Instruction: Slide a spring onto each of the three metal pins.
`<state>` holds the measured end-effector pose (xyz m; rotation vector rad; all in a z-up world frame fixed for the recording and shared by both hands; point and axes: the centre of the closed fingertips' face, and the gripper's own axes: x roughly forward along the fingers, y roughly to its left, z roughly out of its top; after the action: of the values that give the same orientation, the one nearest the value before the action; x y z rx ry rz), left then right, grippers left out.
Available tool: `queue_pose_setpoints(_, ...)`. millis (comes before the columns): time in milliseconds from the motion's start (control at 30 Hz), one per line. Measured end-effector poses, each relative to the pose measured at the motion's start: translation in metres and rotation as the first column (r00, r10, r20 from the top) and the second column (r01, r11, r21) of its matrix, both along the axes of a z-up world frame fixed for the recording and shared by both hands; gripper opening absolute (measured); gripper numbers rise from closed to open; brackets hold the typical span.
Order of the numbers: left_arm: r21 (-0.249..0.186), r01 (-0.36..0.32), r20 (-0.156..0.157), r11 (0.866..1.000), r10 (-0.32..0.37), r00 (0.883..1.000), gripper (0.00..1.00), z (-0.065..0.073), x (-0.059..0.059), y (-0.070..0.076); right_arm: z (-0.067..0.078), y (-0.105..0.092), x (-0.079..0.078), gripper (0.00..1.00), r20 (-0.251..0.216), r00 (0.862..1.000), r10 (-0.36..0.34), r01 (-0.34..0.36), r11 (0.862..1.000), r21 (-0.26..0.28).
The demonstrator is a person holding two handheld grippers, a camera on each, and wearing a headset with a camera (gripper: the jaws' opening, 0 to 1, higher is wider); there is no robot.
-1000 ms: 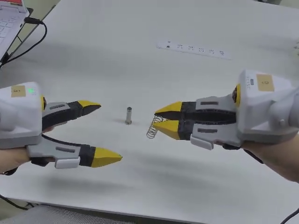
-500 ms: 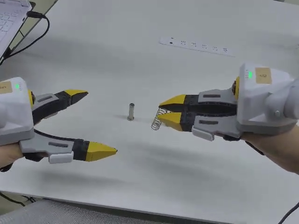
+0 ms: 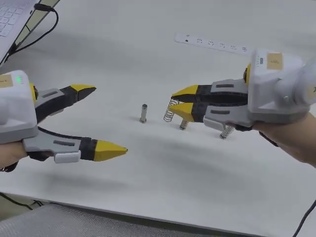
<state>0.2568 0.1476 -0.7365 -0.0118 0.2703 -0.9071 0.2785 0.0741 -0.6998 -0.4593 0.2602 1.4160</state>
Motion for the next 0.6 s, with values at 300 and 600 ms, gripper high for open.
queue_pose_setpoints(300, 0.003, 0.001, -0.015, 1.0, -0.001, 1.0, 0.98, -0.006, -0.004, -0.002, 0.0, 0.007, 0.02, 0.07, 0.024, 1.0, 0.018, -0.018, 0.999, -0.028)
queue_pose_setpoints(600, 0.004, -0.005, -0.015, 1.0, 0.005, 1.0, 0.98, -0.005, -0.003, 0.0, -0.003, 0.017, 0.036, 0.07, 0.025, 1.0, 0.019, -0.017, 0.999, -0.041)
